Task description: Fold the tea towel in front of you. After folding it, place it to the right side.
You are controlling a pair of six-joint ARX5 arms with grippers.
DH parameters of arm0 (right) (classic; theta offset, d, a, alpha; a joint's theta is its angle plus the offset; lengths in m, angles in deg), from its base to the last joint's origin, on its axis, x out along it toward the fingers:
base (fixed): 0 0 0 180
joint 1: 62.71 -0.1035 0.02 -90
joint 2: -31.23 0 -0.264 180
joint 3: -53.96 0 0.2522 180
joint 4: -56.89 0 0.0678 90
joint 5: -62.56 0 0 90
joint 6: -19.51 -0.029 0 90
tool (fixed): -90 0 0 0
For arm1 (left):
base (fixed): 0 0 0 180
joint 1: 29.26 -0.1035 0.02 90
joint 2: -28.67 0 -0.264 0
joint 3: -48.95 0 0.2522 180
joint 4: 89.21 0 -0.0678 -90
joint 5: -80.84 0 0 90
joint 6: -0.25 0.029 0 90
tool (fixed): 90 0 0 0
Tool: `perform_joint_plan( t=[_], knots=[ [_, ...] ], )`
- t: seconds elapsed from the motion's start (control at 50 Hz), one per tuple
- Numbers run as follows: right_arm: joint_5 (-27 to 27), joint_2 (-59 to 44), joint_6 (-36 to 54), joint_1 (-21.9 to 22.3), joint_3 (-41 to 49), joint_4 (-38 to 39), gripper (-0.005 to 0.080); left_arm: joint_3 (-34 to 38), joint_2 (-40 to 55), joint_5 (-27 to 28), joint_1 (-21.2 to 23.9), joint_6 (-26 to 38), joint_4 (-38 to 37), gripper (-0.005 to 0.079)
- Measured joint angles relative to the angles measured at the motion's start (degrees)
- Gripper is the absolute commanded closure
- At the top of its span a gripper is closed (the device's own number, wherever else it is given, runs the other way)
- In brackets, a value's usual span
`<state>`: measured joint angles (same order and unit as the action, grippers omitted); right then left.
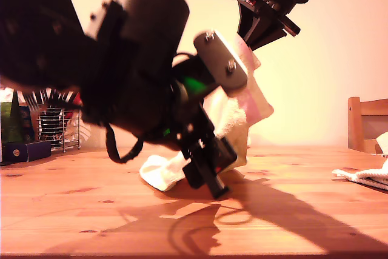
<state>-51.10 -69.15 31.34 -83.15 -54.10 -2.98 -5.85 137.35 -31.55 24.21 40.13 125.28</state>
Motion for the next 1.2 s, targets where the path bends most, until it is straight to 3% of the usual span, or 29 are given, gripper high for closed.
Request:
perform_joint_plan(
  t=[0.12,0.36,0.56,0.82,1.0,1.2],
  knots=[
    [-0.3,0.0,-0.2,0.2,0.0,0.0,0.0764,-1.5,1.2,-3.0,-0.8,2.6,0.7,0.037],
    [-1.5,0.0,-0.3,0.7,0.0,0.1,0.0764,-5.4,1.3,-9.2,-2.3,6.1,10.1,0.037],
    [-1.5,0.0,-0.3,1.2,0.0,0.1,0.0764,-5.6,0.6,-11.3,-2.0,9.8,10.3,0.0368],
    [-1.5,0.0,-0.8,2.5,0.0,0.2,0.0764,-5.6,-13.8,-12.4,2.5,8.6,10.4,0.0372],
    [-1.5,0.0,-1.3,3.1,0.0,0.2,0.0764,-5.8,-23.8,-11.6,3.7,1.2,3.5,0.0503],
    [-1.5,0.0,-1.5,3.1,0.0,0.2,0.0764,-5.8,-23.6,-10.4,2.9,-3.8,-3.8,0.061]
  ],
)
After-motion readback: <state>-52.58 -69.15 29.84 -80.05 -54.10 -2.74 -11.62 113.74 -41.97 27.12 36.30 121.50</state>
